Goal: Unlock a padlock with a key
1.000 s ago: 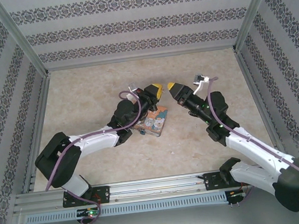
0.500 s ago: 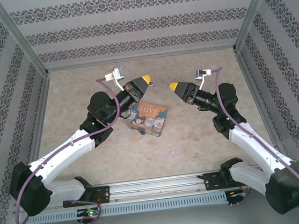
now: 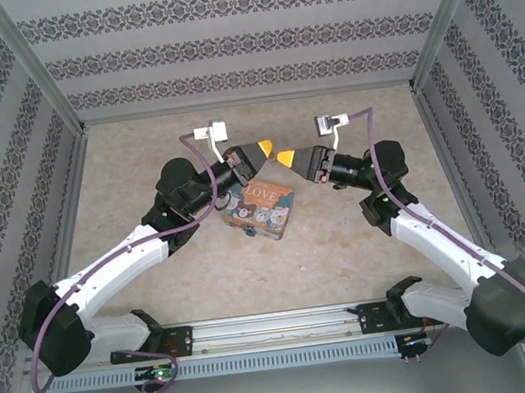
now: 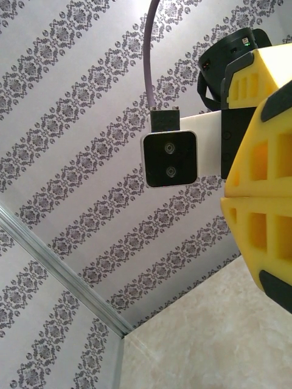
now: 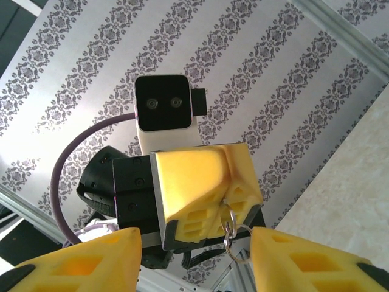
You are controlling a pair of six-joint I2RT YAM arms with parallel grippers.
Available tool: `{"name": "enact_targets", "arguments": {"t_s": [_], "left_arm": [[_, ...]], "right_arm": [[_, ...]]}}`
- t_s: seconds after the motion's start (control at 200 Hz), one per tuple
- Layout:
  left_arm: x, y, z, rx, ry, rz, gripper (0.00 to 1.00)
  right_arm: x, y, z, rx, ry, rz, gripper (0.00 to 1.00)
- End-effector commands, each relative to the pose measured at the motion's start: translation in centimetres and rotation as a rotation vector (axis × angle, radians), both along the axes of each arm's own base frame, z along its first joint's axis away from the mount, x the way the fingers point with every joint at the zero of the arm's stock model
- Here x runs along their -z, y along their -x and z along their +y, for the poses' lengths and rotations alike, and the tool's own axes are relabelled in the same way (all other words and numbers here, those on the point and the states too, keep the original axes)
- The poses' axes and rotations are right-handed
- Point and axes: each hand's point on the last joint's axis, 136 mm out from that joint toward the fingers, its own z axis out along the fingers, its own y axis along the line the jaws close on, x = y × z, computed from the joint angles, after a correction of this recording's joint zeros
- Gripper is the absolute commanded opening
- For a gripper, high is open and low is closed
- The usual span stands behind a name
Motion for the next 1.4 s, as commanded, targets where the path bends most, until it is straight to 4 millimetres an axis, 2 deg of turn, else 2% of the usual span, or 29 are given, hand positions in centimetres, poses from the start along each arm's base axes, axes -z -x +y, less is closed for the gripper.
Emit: {"name": "enact_targets", "arguments": {"t_s": [0.0, 0.285, 0.774, 0.989, 1.064, 1.154, 1.294, 1.394], "left_arm": [[-1.6, -0.1, 0.0, 0.016, 0.038, -0.040, 0.00], [-1.3, -0.8, -0.2, 0.007, 0.077, -0.009, 0.00], [-1.0, -1.5, 0.6, -0.044, 0.106, 0.009, 0.00], [-1.0, -1.4, 0.5, -0.037, 0.112, 0.004, 0.00], [-0.9, -1.5, 0.6, -0.038, 0.113, 0.006, 0.00], [-0.9, -1.5, 0.6, -0.038, 0.111, 0.006, 0.00], [-0.7, -1.5, 0.6, -0.040, 0.109, 0.009, 0.00], [-0.7, -1.6, 0.6, -0.040, 0.108, 0.011, 0.00]], "right_arm": [[-1.9, 0.5, 0.4, -0.022, -0.026, -0.071, 0.47], [-1.1, -0.1, 0.9, -0.028, -0.015, -0.045, 0.36], [0.3, -1.2, 0.5, 0.009, -0.001, 0.004, 0.18], [1.1, -1.8, 0.3, 0.027, 0.008, 0.029, 0.19], [1.3, -2.0, 0.1, 0.040, 0.007, 0.036, 0.30], [1.1, -2.1, -0.1, 0.048, 0.004, 0.031, 0.37], [0.8, -2.1, -0.3, 0.048, 0.002, 0.022, 0.37], [0.8, -2.2, -0.2, 0.048, 0.003, 0.024, 0.33]]}}
